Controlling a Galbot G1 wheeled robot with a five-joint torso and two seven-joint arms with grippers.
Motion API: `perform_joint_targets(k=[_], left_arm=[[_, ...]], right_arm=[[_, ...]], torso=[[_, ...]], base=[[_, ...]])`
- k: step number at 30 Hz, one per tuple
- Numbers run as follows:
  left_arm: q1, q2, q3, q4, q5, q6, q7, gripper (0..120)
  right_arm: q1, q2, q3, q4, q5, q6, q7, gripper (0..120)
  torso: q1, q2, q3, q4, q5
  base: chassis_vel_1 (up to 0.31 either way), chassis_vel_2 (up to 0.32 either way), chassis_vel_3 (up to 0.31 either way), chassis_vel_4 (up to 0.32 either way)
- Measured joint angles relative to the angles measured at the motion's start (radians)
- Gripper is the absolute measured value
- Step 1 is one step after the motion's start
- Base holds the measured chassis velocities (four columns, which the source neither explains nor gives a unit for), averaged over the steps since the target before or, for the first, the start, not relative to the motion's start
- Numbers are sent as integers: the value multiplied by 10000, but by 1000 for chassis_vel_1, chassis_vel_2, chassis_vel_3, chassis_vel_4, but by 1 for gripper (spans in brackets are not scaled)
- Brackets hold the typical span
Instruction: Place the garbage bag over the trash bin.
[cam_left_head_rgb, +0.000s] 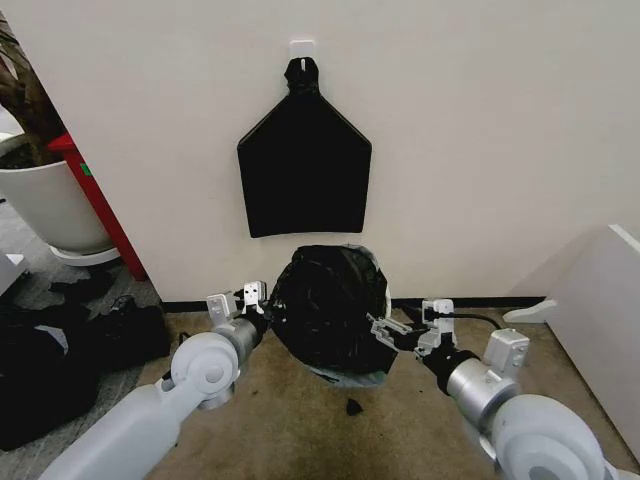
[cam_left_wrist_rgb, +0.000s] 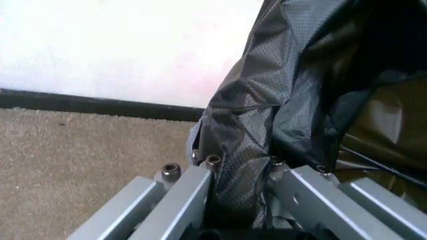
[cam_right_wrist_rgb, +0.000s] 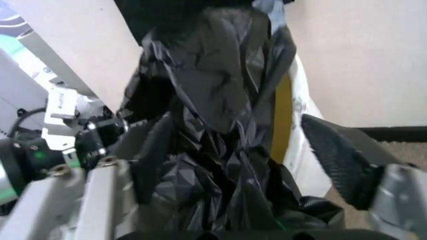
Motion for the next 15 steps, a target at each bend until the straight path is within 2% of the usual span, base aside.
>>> perform_joint_targets(k=[2,8,9,10,15], left_arm=[[13,5,0,-32,0,0,-1,0],[42,15,0,-94,8,-1,-12,0],[41,17,2,-128,9,-1,-17,0],[41,17,2,-128,9,-1,-17,0],[52,62,0,-211,3,-3,-31,0]], right_arm=[[-7,0,0,-17,11,1,3,61],[-140,-101,155,-58,-99,163,-36,39],[-174,-142,209,-74,-173,229,-59,32],[-174,-142,209,-74,-173,229,-59,32],[-261,-216,366,-66,-221,287,-44,11]], torso=[[0,0,0,0,-1],[0,0,0,0,0],[0,0,0,0,-1],[0,0,0,0,-1],[0,0,0,0,0]], base=[[0,0,0,0],[0,0,0,0],[0,0,0,0],[0,0,0,0],[0,0,0,0]])
